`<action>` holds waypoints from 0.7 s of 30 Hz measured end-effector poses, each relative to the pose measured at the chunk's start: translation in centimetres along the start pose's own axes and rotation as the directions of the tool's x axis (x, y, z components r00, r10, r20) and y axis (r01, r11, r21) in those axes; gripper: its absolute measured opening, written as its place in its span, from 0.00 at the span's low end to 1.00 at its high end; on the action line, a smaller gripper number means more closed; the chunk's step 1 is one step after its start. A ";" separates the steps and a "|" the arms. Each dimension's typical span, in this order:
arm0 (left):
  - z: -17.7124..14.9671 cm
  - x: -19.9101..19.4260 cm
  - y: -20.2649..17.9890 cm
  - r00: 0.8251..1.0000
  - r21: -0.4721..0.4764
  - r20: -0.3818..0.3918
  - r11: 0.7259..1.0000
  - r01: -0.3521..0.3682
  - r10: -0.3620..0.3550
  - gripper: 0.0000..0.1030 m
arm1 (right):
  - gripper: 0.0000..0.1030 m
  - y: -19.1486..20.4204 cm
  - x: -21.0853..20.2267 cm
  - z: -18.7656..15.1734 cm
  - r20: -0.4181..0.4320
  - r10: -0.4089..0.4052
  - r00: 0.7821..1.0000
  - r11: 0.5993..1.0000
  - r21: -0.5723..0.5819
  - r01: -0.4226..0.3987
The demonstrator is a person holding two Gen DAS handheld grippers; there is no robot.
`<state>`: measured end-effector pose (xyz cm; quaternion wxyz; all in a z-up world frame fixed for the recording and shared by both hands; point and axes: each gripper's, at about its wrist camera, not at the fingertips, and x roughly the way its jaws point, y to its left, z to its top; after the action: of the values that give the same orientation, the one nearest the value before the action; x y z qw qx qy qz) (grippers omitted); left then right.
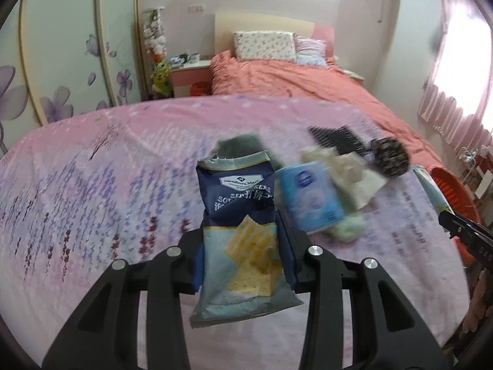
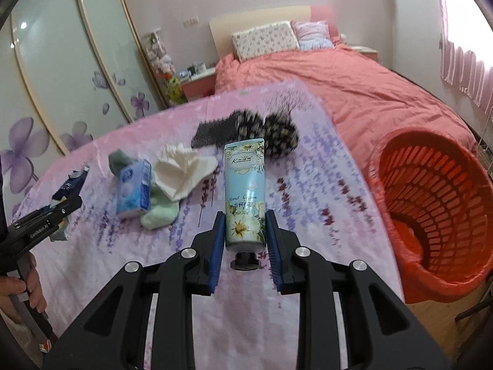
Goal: Collect trash
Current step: 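Lift the snack bag with the left tool while the right tool lifts the hand cream tube, then open the left tool over the basket while the right tool drops the tube in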
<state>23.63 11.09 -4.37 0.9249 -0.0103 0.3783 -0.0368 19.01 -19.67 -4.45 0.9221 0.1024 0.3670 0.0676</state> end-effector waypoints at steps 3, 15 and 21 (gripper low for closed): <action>0.9 -1.4 -2.2 0.998 0.011 0.031 0.999 0.051 -0.051 0.38 | 0.26 -0.8 -1.8 0.6 0.060 -0.013 0.998 1.000 0.018 0.012; 3.5 -3.4 -15.3 0.950 0.133 0.076 0.947 0.292 -0.304 0.38 | 0.26 -7.7 -7.8 2.1 0.231 -0.173 0.957 0.981 0.127 0.147; 4.0 -2.8 -24.2 0.899 0.234 0.043 0.879 0.415 -0.436 0.38 | 0.26 -12.7 -8.8 2.3 0.244 -0.246 0.938 0.957 0.215 0.195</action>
<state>22.94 -12.89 1.55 0.9064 0.0070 0.3162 -0.2802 14.86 -34.11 -0.05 0.9511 0.1551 0.2528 -0.0859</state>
